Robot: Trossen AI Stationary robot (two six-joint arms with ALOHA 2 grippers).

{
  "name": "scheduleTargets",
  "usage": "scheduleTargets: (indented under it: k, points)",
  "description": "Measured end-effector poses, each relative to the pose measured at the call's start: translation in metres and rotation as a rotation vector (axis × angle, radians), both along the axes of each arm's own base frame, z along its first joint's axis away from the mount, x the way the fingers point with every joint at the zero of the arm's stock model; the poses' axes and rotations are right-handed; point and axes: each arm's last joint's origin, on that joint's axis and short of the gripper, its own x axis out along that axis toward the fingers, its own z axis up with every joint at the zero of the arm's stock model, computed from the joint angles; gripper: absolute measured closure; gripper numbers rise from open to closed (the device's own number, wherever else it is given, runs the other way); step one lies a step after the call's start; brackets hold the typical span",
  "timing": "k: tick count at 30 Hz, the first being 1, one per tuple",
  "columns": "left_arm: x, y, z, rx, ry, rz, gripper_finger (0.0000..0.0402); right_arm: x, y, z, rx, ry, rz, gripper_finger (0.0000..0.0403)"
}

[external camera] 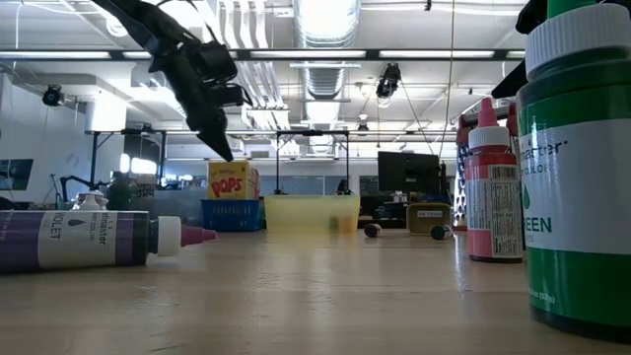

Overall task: Pick & Place Kitchen Items
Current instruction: Put the yellow cereal box into the blue bin, then put the left small violet food coloring bottle into the yellow bin

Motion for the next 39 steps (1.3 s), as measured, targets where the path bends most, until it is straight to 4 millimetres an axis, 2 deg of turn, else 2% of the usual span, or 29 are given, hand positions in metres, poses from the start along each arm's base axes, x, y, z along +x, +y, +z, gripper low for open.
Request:
scheduleTargets:
  k: [5,16,22,25,32,39]
  points:
    - [0.002,0.002,0.0,-0.008,0.003,0.003,0.0321,0.0,0.0,0.0,0.0,0.0,0.0,0.0394]
    - [-0.008,-0.008,0.04,0.0,-0.059,0.07,0.0321,0.0,0.0,0.0,0.0,0.0,0.001,0.0394]
    - [-0.016,-0.019,0.055,-0.096,-0.139,0.167,0.0321,0.0,0.0,0.0,0.0,0.0,0.001,0.0394]
    - [-0.016,-0.025,0.058,-0.178,-0.199,0.131,0.0321,0.0,0.0,0.0,0.0,0.0,0.0,0.0394]
    - [-0.007,-0.043,0.062,-0.42,-0.339,-0.08,0.0321,0.0,0.0,0.0,0.0,-0.001,0.0,0.0394]
    - [0.006,-0.077,0.059,-0.462,-0.238,-0.192,0.0321,0.0,0.0,0.0,0.0,0.0,0.0,0.0394]
